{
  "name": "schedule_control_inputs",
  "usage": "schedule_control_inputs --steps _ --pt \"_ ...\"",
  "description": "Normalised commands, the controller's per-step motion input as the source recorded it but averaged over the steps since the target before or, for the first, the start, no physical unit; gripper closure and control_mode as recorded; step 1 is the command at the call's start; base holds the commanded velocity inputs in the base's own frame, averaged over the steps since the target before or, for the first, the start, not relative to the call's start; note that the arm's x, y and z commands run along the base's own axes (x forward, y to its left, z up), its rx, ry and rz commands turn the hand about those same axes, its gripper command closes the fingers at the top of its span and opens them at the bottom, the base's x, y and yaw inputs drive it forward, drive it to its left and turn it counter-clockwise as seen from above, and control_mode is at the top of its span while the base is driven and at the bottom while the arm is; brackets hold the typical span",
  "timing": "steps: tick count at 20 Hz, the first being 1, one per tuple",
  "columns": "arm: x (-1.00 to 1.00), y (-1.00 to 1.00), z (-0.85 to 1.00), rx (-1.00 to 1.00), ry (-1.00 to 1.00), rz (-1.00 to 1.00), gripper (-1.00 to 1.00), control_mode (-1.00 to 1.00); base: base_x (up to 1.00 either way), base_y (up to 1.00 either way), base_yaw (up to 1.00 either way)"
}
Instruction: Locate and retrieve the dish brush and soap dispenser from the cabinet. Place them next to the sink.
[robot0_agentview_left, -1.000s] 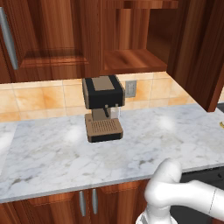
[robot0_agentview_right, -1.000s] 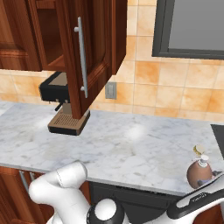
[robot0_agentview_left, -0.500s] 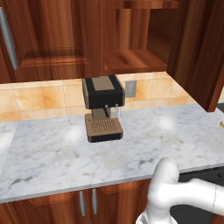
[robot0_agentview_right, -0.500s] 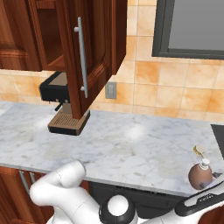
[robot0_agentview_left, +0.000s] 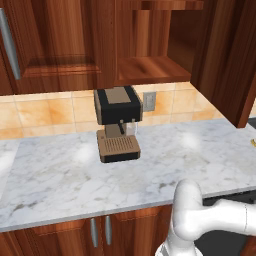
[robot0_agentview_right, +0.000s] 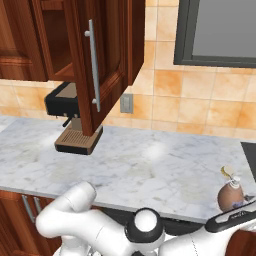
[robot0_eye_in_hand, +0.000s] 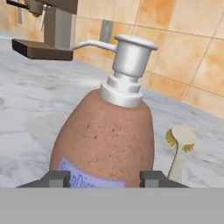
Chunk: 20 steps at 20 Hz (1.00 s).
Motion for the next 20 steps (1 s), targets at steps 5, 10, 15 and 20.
schedule_control_inputs --steps 5,10,15,20 --pt "0.34 -0.34 -0.30 0.00 0.00 0.04 1.00 -1.00 0.00 0.00 0.00" --pt "0.15 -0.24 -0.26 0.00 -0.01 0.05 1.00 -1.00 0.00 0.00 0.00" --pt "-0.25 -0.21 -0.63 -0.06 -0.14 0.09 1.00 -1.00 0.00 0.00 0.00" --pt "-0.33 -0.18 -0.73 -0.12 -0.11 0.11 1.00 -1.00 0.00 0.00 0.00"
